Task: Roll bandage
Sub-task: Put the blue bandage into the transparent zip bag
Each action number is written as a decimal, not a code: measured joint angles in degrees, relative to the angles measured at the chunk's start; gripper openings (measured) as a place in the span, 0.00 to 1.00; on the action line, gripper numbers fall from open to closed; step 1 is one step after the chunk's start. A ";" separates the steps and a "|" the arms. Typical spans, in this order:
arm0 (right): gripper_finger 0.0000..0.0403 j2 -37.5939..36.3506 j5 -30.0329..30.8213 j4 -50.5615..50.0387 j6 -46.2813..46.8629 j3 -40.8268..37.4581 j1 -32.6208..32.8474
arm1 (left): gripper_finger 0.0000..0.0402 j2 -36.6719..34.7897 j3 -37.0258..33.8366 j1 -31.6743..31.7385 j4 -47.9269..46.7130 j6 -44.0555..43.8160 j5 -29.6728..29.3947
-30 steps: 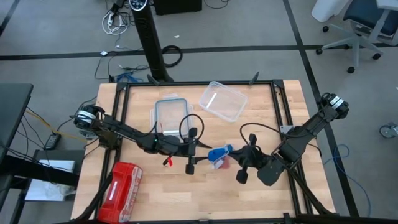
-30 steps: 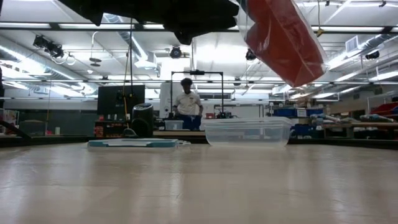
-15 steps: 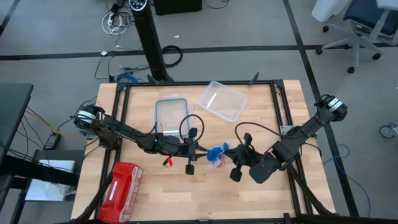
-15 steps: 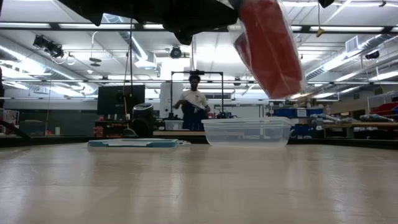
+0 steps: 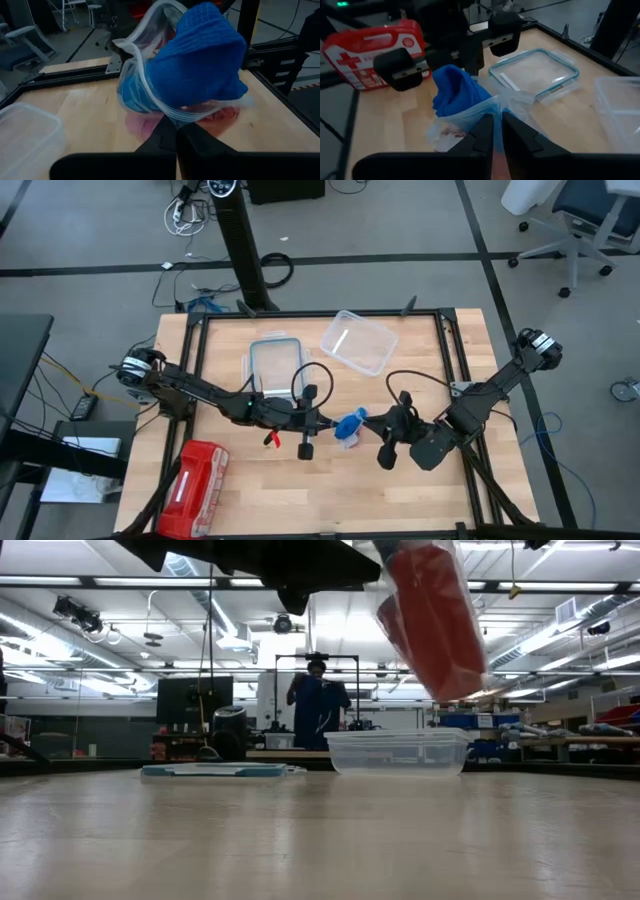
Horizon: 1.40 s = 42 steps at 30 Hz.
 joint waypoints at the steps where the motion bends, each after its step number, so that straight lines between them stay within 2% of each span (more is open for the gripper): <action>1: 0.10 -0.61 -0.38 -0.51 0.78 0.00 0.28 | 0.00 0.00 0.51 0.00 -1.56 -0.70 -0.01; 7: 0.10 -2.80 -1.63 -1.56 3.55 0.00 2.69 | 0.00 0.02 3.46 0.02 -8.87 -2.95 1.46; 11: 0.10 -1.42 -1.79 3.33 1.45 0.09 2.99 | 0.00 0.02 4.76 0.33 -12.42 -3.49 1.53; 18: 0.10 2.94 -9.35 12.23 -4.34 0.09 -2.83 | 0.00 0.02 4.92 0.96 -12.82 -4.42 1.55; 22: 0.10 2.99 -10.22 12.35 -4.97 0.07 -4.53 | 0.00 0.02 4.90 0.92 -13.90 -4.57 1.80; 29: 0.09 6.48 -17.86 12.29 -3.86 0.07 -8.77 | 0.00 0.02 4.89 1.07 -12.78 -4.62 1.75; 34: 0.04 9.19 -20.31 10.69 -1.84 0.09 -12.52 | 0.00 0.02 4.75 1.14 -11.84 -4.55 2.33; 39: 0.01 9.29 -28.89 9.91 1.70 0.13 -15.32 | 0.00 0.02 4.70 1.09 -12.43 -3.10 3.27; 42: 0.01 8.46 -30.41 6.29 3.58 0.11 -16.29 | 0.00 0.07 4.70 1.03 -11.30 -1.22 3.64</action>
